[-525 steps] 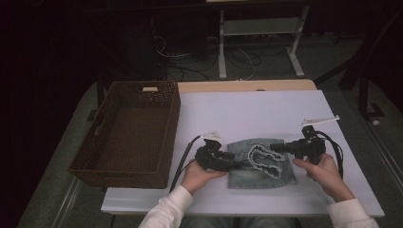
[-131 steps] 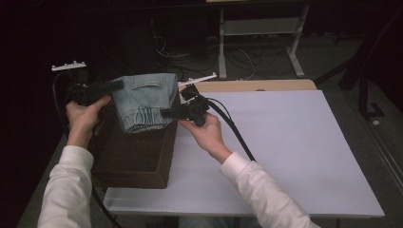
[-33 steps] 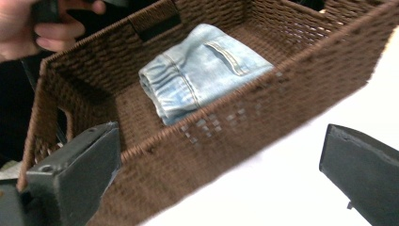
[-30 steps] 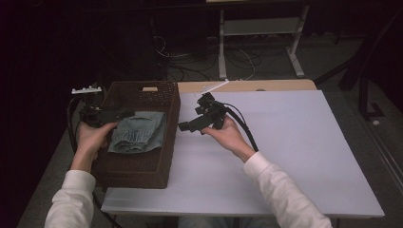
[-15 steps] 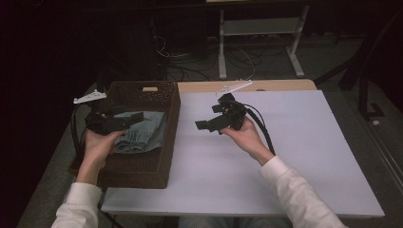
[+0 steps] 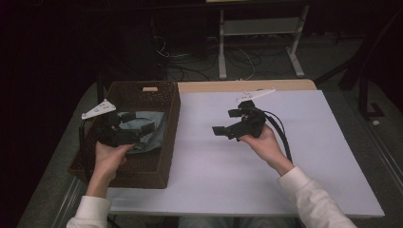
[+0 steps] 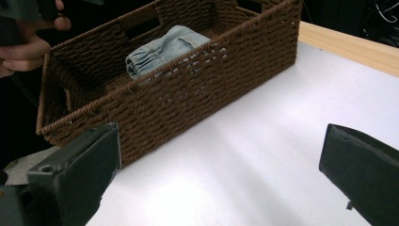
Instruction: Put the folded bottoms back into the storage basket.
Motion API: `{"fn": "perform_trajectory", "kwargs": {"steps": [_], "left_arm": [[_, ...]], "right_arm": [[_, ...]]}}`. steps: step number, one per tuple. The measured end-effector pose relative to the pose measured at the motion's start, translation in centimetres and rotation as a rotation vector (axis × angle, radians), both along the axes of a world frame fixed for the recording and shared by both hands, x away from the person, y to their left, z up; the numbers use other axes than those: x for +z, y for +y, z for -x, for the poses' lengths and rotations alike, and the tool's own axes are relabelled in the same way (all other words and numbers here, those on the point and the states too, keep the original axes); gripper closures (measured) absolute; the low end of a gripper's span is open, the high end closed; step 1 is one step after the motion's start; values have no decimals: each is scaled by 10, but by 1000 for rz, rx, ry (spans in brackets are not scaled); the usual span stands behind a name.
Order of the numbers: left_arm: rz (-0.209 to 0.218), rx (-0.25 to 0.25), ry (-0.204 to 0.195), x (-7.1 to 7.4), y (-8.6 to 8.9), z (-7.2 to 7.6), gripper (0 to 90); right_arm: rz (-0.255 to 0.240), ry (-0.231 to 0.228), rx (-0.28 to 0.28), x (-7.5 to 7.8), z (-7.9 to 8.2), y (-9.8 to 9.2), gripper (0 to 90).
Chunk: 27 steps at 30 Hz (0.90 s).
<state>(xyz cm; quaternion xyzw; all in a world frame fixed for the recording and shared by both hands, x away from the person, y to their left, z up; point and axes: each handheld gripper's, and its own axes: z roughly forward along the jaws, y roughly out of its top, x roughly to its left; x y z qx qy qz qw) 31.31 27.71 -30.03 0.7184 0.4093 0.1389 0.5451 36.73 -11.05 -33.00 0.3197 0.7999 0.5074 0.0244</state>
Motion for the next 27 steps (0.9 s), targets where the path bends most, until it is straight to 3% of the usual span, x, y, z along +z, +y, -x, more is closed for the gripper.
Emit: {"fn": "perform_trajectory", "kwargs": {"steps": [2,8,13,20,23,27], "left_arm": [[-5,-6,0,-3,-3,2,0],[38,-31,-16,-11,-13,12,0],[-8,-58,-12,-19,-25,17,0],[-32,-110,-17,-23,-39,22,0],[-68,-126,-11,-26,-45,23,0],[-67,-134,-13,-25,-48,25,0]], "right_arm": [[0,2,-8,-3,5,-7,0],[-9,3,-28,-12,18,-29,0],[-17,-1,-48,-19,29,-48,0],[-23,-8,-99,-29,41,-74,0],[-27,-2,-118,-35,43,-84,0],[-41,2,-134,-41,48,-94,0]]}}
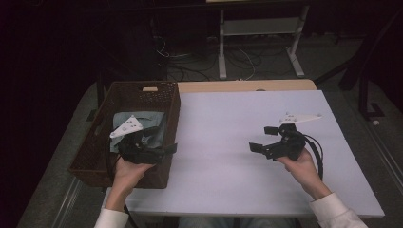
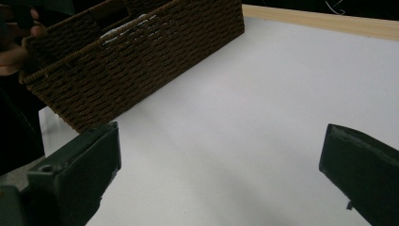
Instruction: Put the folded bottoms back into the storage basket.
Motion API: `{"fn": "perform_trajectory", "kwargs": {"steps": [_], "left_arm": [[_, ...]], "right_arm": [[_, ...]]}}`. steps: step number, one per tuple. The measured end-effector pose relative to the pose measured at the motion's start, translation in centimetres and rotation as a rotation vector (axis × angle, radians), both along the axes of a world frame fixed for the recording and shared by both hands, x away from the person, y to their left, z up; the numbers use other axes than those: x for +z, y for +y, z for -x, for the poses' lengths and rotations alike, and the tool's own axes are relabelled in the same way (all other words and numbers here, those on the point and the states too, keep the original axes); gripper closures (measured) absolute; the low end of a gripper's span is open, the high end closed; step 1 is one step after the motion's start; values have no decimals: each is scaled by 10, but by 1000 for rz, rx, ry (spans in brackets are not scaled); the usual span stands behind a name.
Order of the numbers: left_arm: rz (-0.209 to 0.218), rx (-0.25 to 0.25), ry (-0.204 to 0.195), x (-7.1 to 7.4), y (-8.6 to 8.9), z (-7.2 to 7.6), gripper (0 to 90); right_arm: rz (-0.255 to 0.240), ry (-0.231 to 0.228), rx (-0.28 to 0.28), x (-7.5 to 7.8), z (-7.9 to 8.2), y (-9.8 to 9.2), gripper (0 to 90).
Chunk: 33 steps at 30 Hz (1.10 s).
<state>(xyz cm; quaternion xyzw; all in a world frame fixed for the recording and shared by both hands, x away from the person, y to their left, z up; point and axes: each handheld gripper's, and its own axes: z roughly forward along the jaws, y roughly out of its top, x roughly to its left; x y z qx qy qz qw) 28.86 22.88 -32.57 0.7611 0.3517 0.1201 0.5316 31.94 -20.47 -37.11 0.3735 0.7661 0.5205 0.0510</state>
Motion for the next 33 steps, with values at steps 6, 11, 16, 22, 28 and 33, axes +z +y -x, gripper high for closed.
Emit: {"fn": "perform_trajectory", "kwargs": {"steps": [6,11,16,22,28,33], "left_arm": [[-29,-12,-5,-1,-5,3,0],[-40,-17,-8,-1,-8,5,0],[-41,-32,1,-2,-10,5,0],[-48,-33,4,-3,-9,6,0],[-48,-36,7,-3,-9,8,0],[-51,-42,11,-4,-10,9,0]], "right_arm": [[-23,-17,-15,-6,12,-11,0],[-43,-33,-36,-9,21,-21,0],[-46,-44,-52,-15,28,-31,0],[-24,-45,-67,-25,38,-45,0],[-28,-34,-84,-30,45,-57,0],[-11,-29,-90,-34,49,-66,0]]}}
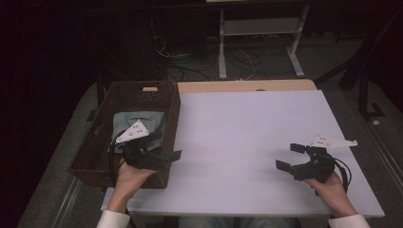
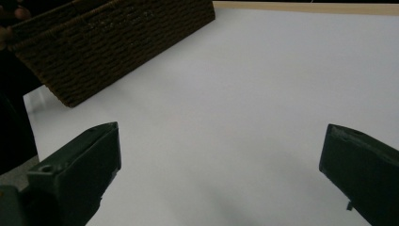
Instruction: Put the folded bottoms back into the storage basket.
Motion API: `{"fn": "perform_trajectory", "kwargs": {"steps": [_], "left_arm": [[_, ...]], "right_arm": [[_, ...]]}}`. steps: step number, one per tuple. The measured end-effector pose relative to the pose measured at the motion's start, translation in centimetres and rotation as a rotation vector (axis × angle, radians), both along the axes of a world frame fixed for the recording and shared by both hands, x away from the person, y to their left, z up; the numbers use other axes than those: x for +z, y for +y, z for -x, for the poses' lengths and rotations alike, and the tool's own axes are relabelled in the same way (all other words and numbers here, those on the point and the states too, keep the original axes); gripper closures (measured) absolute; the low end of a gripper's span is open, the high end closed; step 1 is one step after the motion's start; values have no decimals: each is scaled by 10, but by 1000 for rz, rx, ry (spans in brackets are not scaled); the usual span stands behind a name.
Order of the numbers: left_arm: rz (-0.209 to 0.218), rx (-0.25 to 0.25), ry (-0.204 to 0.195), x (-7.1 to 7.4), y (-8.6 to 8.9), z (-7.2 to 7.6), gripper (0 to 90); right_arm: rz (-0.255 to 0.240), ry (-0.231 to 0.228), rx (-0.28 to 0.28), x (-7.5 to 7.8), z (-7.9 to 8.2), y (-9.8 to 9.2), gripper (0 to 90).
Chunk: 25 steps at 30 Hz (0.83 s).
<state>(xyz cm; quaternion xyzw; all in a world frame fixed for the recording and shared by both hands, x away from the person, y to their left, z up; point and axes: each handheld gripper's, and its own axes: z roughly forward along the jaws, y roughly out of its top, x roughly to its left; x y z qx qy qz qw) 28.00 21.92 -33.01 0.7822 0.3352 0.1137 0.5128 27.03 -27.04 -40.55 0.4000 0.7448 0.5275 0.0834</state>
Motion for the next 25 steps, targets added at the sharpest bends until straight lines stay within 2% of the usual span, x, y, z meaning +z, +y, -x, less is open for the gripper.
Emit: {"fn": "perform_trajectory", "kwargs": {"steps": [6,12,20,25], "left_arm": [[-28,-13,7,-2,-2,1,0],[-19,-17,13,-3,-1,1,0],[-22,-31,23,-4,1,1,0],[-23,-31,24,-4,0,1,0]], "right_arm": [[20,11,-11,-9,5,-11,0],[22,-10,-46,-12,13,-21,0],[47,5,-73,-17,19,-34,0],[71,9,-71,-19,19,-33,0]]}}
